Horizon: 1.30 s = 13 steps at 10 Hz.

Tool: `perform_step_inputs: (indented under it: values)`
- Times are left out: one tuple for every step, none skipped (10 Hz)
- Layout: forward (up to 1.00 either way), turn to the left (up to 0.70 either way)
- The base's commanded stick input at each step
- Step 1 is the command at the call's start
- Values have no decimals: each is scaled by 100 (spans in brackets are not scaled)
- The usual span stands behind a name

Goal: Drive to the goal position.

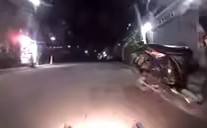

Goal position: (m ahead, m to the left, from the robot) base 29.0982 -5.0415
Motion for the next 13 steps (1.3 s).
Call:
perform_step_inputs:
  values:
    - [60, 0]
    - [60, 0]
    - [60, 0]
    - [60, 0]
    - [60, 0]
    - [60, 0]
    - [60, 0]
    - [60, 0]
    - [60, 0]
    - [60, 0]
    - [60, 0]
    - [60, 0]
    - [60, 0]
